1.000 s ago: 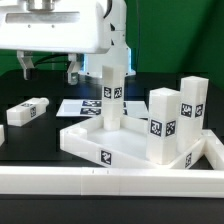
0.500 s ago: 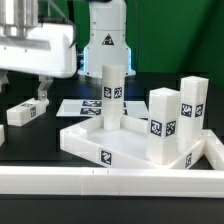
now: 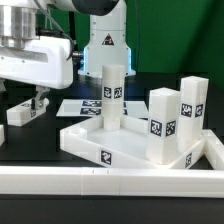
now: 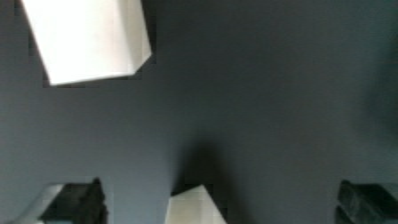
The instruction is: Assemble desk
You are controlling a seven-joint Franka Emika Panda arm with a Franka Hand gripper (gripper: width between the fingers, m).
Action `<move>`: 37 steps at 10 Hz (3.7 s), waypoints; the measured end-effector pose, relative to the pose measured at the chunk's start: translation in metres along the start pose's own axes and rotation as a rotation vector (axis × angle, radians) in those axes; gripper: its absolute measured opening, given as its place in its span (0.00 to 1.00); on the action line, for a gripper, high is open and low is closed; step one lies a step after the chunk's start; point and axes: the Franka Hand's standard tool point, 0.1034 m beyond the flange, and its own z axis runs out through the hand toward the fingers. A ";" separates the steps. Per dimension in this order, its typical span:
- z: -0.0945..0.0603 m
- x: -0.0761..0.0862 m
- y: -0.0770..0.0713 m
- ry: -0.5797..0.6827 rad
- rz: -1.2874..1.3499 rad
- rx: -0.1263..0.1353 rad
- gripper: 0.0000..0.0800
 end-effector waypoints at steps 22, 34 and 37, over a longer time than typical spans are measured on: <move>0.026 -0.038 0.058 -0.940 -0.031 0.116 0.81; 0.050 -0.032 0.037 -1.120 -0.078 0.077 0.40; 0.050 -0.033 0.037 -1.121 -0.076 0.078 0.37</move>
Offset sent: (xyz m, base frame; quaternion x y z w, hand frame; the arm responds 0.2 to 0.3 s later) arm -0.0284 -0.0274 -0.0073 0.0227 -0.1749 -0.0705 0.9818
